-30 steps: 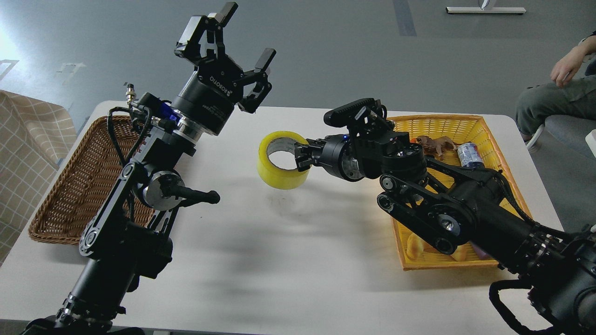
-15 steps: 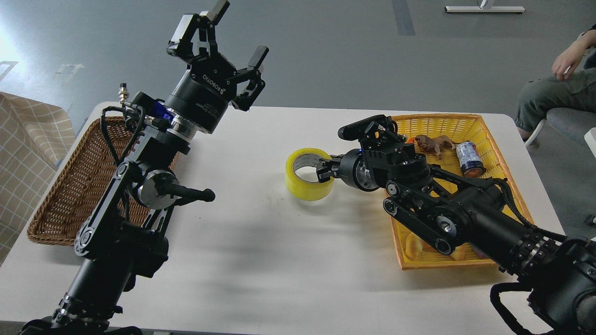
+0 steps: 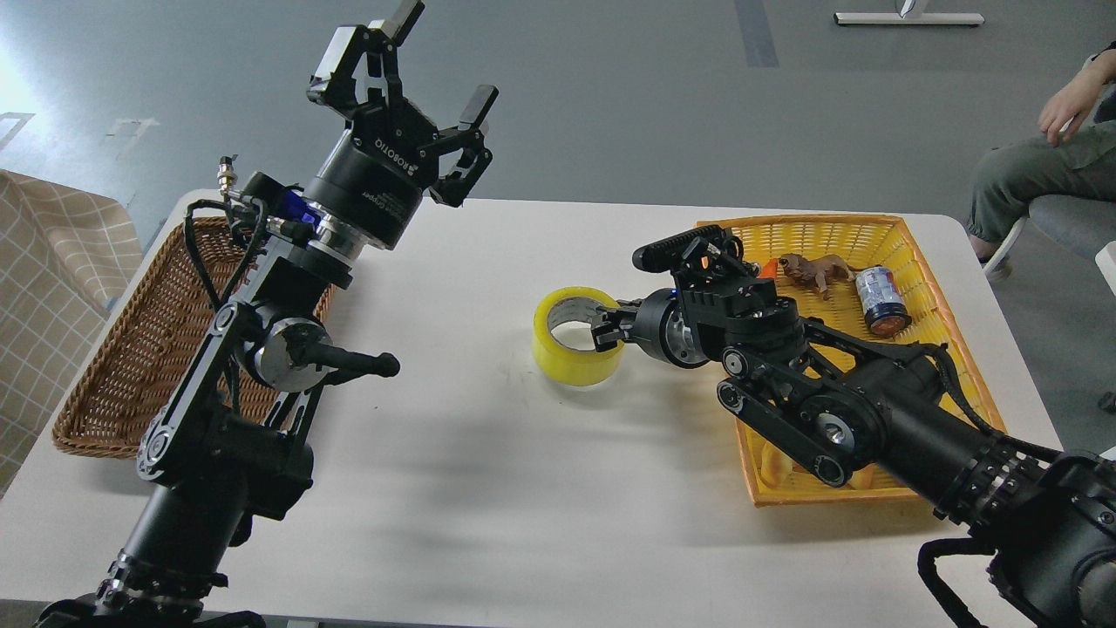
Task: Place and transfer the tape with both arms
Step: 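Lower the tape roll onto the table and open the right gripper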
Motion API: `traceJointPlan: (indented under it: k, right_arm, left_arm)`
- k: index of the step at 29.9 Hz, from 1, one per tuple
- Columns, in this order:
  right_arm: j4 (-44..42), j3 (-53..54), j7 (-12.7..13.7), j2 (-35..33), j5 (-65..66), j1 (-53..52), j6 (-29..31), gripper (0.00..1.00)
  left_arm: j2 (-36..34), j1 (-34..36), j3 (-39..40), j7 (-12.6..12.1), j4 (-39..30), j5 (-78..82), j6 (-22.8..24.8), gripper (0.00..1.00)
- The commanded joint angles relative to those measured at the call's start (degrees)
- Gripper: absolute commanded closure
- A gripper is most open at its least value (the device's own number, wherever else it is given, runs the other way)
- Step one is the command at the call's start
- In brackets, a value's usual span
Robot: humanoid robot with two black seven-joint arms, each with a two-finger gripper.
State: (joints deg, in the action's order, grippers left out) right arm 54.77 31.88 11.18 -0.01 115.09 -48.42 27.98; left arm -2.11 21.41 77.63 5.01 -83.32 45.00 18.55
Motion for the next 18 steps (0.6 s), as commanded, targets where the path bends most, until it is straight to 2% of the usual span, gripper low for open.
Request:
traceJointPlan:
  k: [1,11,18]
  right_arm:
    - [0.2,0.1,0.0,0.0,-0.2,0.3,0.0,0.88]
    - [1.6,0.1,0.0,0.0,-0.7,2.0,0.0,0.87]
    - [2.4,0.6,-0.3,0.0,-0.7,3.4,0.0,0.82]
  left_arm:
    - [-0.1,0.0,0.1,0.0,0.0,0.0,0.0,0.02]
    - [-0.1,-0.1,0.2,0.0,-0.1,0.0,0.0,0.02]
    - [-0.1,-0.3,0.2,0.0,-0.6,0.1,-0.1,0.02]
